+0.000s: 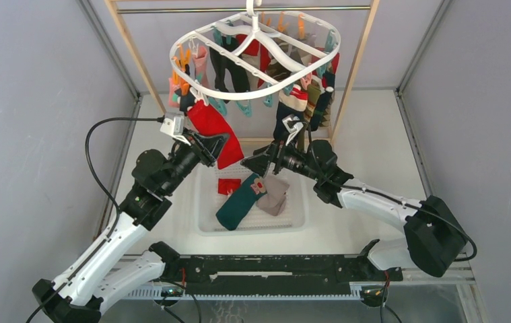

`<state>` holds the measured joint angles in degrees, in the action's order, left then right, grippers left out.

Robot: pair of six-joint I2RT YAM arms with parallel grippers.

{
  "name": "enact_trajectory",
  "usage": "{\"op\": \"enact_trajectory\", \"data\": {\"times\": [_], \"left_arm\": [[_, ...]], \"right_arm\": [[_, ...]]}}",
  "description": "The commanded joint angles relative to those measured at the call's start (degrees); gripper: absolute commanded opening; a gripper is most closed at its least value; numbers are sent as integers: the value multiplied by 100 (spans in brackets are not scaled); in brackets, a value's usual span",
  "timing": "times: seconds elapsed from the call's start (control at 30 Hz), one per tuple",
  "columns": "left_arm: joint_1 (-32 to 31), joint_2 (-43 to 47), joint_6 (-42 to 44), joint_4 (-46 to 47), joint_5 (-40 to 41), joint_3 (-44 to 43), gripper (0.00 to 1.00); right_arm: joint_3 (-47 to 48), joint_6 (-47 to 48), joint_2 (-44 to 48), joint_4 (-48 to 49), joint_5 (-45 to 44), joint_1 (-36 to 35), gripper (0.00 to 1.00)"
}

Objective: Remove the socks clipped to the hanger
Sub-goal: Remove the sock from the hanger.

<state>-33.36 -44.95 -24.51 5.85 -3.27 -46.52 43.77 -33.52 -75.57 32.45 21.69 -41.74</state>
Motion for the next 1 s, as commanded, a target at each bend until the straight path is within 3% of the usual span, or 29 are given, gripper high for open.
{"op": "enact_trajectory", "data": {"times": [0.0,0.73,0.83,0.97], "left_arm": [[21,66,-157,243,-138,-257,21],[-32,4,-291,540,-193,44,20],[-36,14,-270,529,-175,79,20],[-30,38,-227,483,-112,132,23]], "right_arm": [[193,-456,-244,856,326,16,93],[937,-1063,-1129,1503,542,-115,92],[949,-1137,-1199,1619,608,-122,85],[949,-1245,-1287,1773,762,-121,66]]}}
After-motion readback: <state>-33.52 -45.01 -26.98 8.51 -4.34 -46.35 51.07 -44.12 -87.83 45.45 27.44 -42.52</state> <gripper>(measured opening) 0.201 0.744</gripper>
